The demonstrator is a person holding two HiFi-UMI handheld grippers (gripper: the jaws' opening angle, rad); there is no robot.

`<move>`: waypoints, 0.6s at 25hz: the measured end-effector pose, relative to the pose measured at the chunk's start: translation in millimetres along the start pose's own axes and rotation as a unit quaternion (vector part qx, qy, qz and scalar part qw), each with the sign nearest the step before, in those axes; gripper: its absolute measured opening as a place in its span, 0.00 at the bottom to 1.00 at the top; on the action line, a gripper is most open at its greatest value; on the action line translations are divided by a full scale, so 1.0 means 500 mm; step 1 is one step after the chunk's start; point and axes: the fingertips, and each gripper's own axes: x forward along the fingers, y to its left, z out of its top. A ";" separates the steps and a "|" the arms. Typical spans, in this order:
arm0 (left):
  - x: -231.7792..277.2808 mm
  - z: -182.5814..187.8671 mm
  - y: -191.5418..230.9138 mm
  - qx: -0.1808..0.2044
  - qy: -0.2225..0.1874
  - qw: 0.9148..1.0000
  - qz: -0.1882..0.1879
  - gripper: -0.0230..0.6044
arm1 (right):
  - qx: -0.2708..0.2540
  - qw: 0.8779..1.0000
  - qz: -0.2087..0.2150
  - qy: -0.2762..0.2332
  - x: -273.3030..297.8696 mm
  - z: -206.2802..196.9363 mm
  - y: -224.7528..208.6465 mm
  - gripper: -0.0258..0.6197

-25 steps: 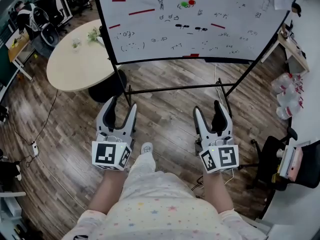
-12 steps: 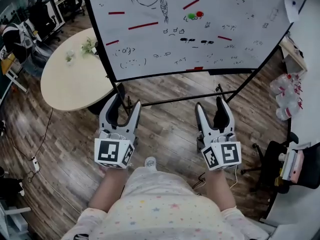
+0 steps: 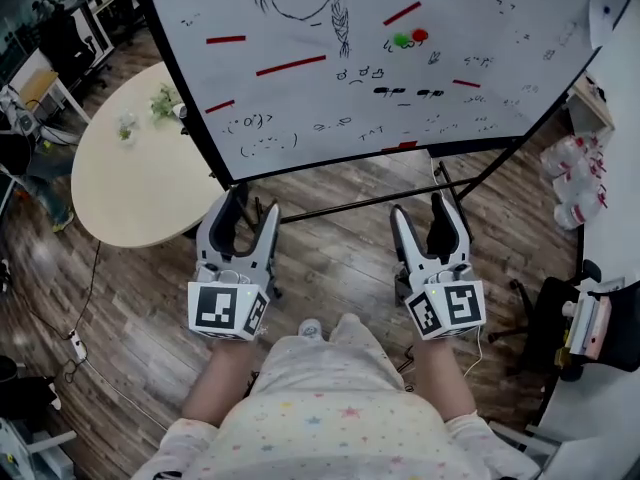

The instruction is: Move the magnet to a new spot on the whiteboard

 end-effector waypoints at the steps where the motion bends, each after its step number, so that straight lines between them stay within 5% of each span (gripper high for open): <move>1: 0.010 -0.006 0.007 -0.001 0.003 1.000 0.001 0.41 | 0.002 1.000 -0.001 0.002 0.012 -0.004 -0.006 0.46; 15: 0.245 -0.048 0.048 0.008 0.006 0.999 0.040 0.41 | -0.004 1.000 0.028 0.002 0.236 -0.021 -0.155 0.46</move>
